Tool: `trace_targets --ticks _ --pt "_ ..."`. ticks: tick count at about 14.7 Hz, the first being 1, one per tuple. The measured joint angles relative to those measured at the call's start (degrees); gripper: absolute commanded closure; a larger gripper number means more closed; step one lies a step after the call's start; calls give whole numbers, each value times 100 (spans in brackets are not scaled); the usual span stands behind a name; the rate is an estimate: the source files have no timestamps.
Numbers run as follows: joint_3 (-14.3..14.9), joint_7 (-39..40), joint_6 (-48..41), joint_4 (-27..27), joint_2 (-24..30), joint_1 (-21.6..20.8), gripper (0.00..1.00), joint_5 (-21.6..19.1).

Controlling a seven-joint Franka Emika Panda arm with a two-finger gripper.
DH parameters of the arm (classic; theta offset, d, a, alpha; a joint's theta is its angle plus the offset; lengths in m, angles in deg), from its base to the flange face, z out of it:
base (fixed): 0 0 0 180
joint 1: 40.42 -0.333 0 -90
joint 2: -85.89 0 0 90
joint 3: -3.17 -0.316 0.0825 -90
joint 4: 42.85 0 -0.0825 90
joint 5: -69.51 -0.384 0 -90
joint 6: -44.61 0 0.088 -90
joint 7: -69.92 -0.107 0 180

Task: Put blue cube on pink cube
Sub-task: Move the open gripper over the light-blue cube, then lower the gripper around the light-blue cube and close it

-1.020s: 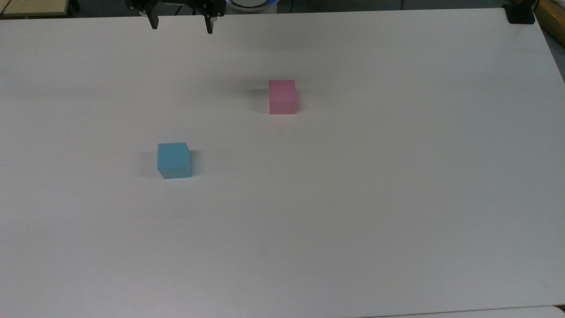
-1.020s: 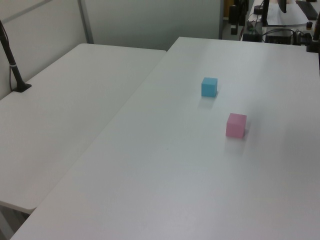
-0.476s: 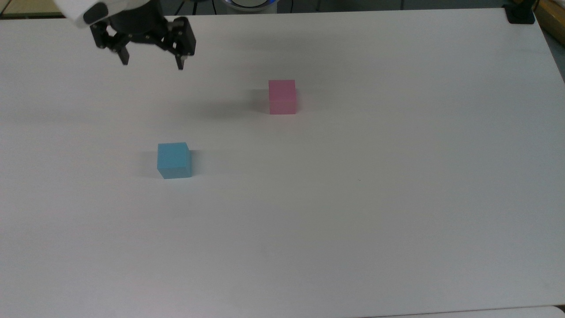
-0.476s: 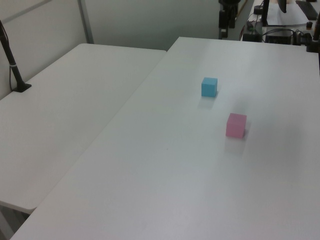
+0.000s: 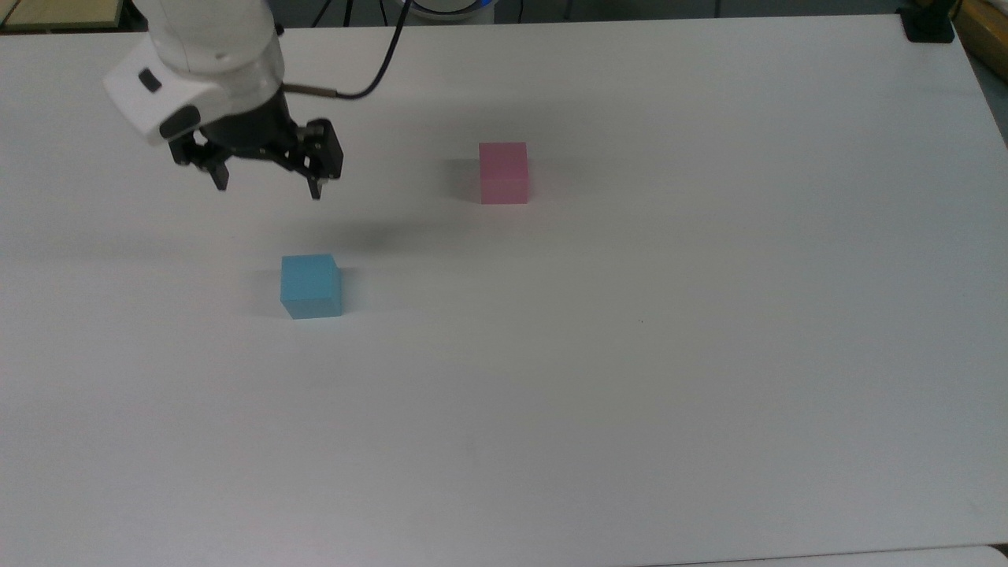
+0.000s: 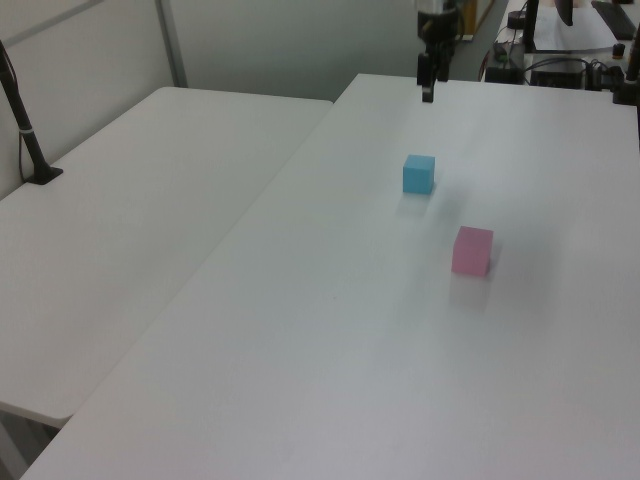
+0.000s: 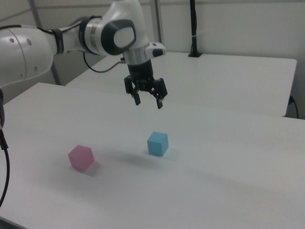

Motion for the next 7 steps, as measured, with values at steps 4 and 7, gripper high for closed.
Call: trace_targets --ticks 4,7 --pt "-1 0 664 -463 -201 0 0 0" --pt "-30 0 991 -649 -430 0 0 0"
